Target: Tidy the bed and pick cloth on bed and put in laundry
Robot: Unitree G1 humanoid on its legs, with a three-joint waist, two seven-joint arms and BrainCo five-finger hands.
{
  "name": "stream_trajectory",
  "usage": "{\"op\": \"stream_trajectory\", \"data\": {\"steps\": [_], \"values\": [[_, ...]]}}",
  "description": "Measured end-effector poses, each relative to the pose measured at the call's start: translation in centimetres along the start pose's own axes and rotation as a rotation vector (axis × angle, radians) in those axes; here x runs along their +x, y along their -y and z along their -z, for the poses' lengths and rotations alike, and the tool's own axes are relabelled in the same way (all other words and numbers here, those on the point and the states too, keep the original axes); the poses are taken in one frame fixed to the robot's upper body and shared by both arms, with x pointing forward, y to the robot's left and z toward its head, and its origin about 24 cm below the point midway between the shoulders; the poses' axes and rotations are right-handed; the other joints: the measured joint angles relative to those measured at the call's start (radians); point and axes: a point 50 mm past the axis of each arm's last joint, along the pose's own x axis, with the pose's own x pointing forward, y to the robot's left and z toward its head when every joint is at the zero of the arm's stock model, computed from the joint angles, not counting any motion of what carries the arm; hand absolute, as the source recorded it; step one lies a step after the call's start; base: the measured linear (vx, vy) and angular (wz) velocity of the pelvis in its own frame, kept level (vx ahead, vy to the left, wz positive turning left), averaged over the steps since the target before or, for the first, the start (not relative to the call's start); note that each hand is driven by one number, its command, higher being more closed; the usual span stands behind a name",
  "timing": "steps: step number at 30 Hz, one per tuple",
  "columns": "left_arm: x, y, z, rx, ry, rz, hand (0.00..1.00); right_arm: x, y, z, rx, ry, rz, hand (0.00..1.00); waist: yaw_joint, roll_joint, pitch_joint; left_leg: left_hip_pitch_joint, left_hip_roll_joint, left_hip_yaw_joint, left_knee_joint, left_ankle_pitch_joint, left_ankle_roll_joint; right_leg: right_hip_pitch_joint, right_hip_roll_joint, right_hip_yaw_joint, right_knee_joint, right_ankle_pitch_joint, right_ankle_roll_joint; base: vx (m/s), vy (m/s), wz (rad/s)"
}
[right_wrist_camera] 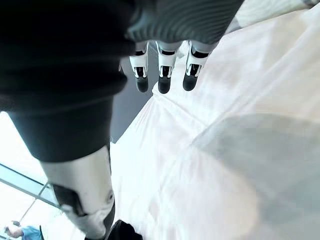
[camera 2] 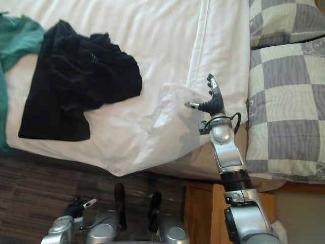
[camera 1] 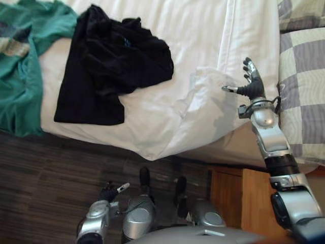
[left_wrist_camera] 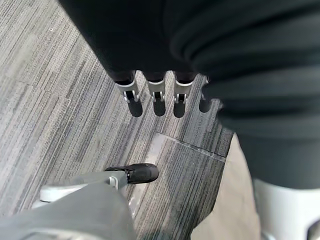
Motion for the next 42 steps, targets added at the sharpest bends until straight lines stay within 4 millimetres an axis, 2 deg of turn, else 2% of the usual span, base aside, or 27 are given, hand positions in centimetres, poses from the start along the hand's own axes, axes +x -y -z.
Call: {"op": "stream_trajectory", "data": {"steps": [2,4,7,10,11,15,20,27,29,33,35,36,37,38,39,40,42], "values": [[0.1,-0.1,-0.6,-0.001,0.019,-0.004,0.00,0.4,-0.6,0.2,-0.040,-0.016,-0.023,0.00,0.007,-0.004,0.007,-0.029,0.003,-0.001,0.026,-0.008,0.004,-0.017,0.000,0.000,-0.001,0.009,-0.007,0.05,0.053,0.04],[0.3,-0.1,-1.5,-0.002,0.041,-0.010,0.00,1.0,-1.0,0.2,-0.158,-0.022,-0.036,0.00,0.009,-0.007,0.027,-0.057,0.005,-0.005,0.053,-0.011,0.006,-0.026,0.000,0.000,-0.005,0.015,-0.007,0.06,0.031,0.10],[0.5,0.1,-2.7,-0.003,0.069,-0.018,0.00,1.4,-1.2,0.5,-0.322,-0.026,-0.063,0.00,0.021,-0.010,0.041,-0.083,0.008,-0.011,0.075,-0.018,0.002,-0.033,0.001,0.000,-0.014,0.020,-0.006,0.06,0.009,0.09],[0.7,0.3,-3.6,-0.005,0.092,-0.023,0.00,2.1,-1.2,0.4,-0.394,-0.039,-0.100,0.00,0.027,-0.008,0.043,-0.119,0.021,-0.016,0.086,-0.020,0.000,-0.065,0.013,-0.001,-0.019,0.042,-0.006,0.05,-0.006,-0.02],[0.8,0.4,-3.7,-0.004,0.093,-0.024,0.00,2.3,-1.4,0.5,-0.404,-0.048,-0.110,1.00,0.025,-0.008,0.043,-0.123,0.021,-0.017,0.087,-0.020,0.000,-0.066,0.012,0.000,-0.021,0.042,-0.006,0.05,-0.001,0.02],[1.0,0.8,-4.5,-0.002,0.108,-0.017,0.00,3.0,-1.7,1.7,-0.478,-0.125,-0.164,1.00,0.029,-0.008,0.043,-0.142,0.020,-0.015,0.087,-0.019,0.000,-0.082,0.012,-0.001,-0.030,0.042,-0.006,0.06,0.005,0.00],[1.2,1.5,-5.0,0.023,0.120,0.007,0.00,4.1,-0.5,1.5,-0.513,-0.159,-0.143,1.00,0.029,-0.005,0.045,-0.159,0.017,-0.014,0.081,-0.008,0.001,-0.096,0.010,-0.003,-0.041,0.042,-0.006,0.06,0.002,0.01],[1.2,2.6,-5.4,0.016,0.131,0.033,0.00,3.4,-0.5,3.2,-0.415,-0.209,-0.136,1.00,0.032,-0.005,0.045,-0.127,0.013,0.005,0.056,0.005,-0.005,-0.080,0.009,-0.003,-0.045,0.041,-0.008,0.06,0.006,-0.05],[1.2,2.8,-5.3,0.017,0.126,0.038,0.00,2.2,-0.8,4.4,-0.376,-0.226,-0.123,1.00,0.031,-0.005,0.045,-0.094,0.011,0.008,0.037,0.010,-0.008,-0.054,0.009,-0.002,-0.050,0.040,-0.009,0.07,0.004,-0.04],[1.0,3.8,-4.8,0.039,0.116,0.068,0.00,-1.8,-1.6,6.9,-0.234,-0.257,-0.052,1.00,0.027,-0.011,0.040,-0.031,0.007,0.028,-0.004,0.020,-0.017,-0.020,0.010,0.000,-0.046,0.031,-0.015,0.05,0.003,-0.13],[0.8,4.0,-4.0,0.034,0.093,0.074,0.00,-3.7,-2.2,7.6,-0.147,-0.275,-0.026,1.00,0.014,-0.012,0.039,-0.002,0.001,0.038,-0.021,0.025,-0.017,-0.003,0.006,0.000,-0.046,0.022,-0.004,0.04,-0.004,-0.20],[0.7,4.0,-3.0,0.036,0.062,0.075,0.00,-5.3,-2.8,8.4,-0.100,-0.305,-0.014,1.00,0.000,-0.015,0.033,0.029,-0.006,0.047,-0.035,0.026,-0.016,0.018,0.001,0.006,-0.046,0.008,-0.003,0.05,-0.012,-0.27],[0.4,3.9,-1.5,0.052,0.020,0.073,0.00,-7.4,-3.5,9.7,-0.069,-0.362,-0.017,1.00,-0.003,-0.020,-0.004,0.050,-0.012,0.064,-0.049,0.026,-0.016,0.024,-0.001,0.024,-0.044,-0.008,0.010,0.05,-0.015,-0.30],[0.2,4.0,-0.8,0.072,-0.001,0.075,0.00,-8.4,-3.8,10.4,-0.061,-0.392,-0.022,1.00,-0.007,-0.020,-0.028,0.058,-0.015,0.067,-0.057,0.026,-0.016,0.027,-0.003,0.032,-0.044,-0.017,0.008,0.08,-0.025,-0.27],[-0.2,3.9,0.7,0.100,-0.039,0.077,0.00,-10.5,-4.1,11.8,-0.043,-0.455,-0.026,1.00,-0.025,-0.020,-0.074,0.077,-0.022,0.075,-0.067,0.025,-0.017,0.038,-0.010,0.039,-0.038,-0.038,0.014,0.09,-0.027,-0.09],[-0.4,4.0,1.4,0.103,-0.056,0.081,0.00,-11.4,-4.3,12.3,-0.034,-0.481,-0.025,1.00,-0.031,-0.019,-0.088,0.090,-0.024,0.075,-0.068,0.022,-0.021,0.049,-0.012,0.041,-0.036,-0.047,0.017,0.10,-0.039,-0.12],[-0.8,4.1,3.3,0.100,-0.115,0.084,0.00,-14.6,-4.7,13.9,-0.011,-0.562,-0.016,1.00,-0.047,-0.008,-0.155,0.130,-0.027,0.090,-0.069,0.013,-0.034,0.079,-0.016,0.052,-0.027,-0.078,0.022,0.07,-0.066,-0.20]]}}
